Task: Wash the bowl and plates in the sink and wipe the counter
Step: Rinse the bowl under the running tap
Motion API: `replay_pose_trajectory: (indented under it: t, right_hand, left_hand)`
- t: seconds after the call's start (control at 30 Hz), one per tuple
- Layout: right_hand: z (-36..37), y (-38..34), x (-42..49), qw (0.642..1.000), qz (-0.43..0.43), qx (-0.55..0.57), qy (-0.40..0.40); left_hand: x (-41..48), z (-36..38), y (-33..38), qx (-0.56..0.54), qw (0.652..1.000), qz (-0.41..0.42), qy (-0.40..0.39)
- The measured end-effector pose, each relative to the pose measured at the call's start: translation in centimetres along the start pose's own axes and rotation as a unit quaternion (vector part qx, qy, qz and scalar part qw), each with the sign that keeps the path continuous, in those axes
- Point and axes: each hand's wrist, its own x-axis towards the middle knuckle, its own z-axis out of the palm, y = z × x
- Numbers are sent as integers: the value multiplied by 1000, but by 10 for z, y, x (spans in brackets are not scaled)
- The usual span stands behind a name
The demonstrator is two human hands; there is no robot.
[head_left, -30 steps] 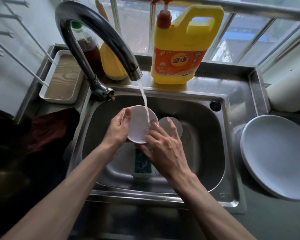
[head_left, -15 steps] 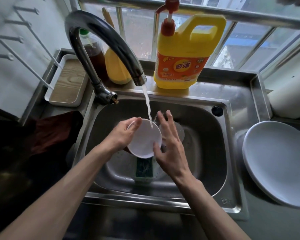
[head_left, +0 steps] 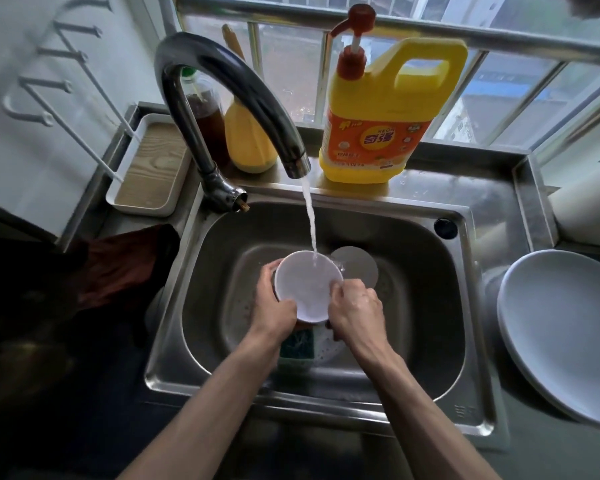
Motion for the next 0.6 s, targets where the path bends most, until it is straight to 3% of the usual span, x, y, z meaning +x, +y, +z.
replay_pose_trajectory:
  t: [0.1,0.2,0.3,0.37,0.47,0.6]
  right_hand:
    - [-1,0,3,992,-2,79,-100]
    - [-15,0,4,989,-38,118,-82]
    - [-15,2,2,996,-80,-17,-30]
    - [-8,3,1,994,-72,-81,-19]
    - [-3,9,2,997,-37,-60,-17]
    - [-3,12,3,995,35,67,-67]
  left_hand:
    - [16,-6,3,184,977,88,61]
    - [27,-17,13,319,936,150,13]
    - [32,-22,27,432,881,195,-11]
    - [29,-19,29,453,865,217,5]
    - [18,-14,18,402,886,231,17]
    - [13,-7,1,269,955,128,-15]
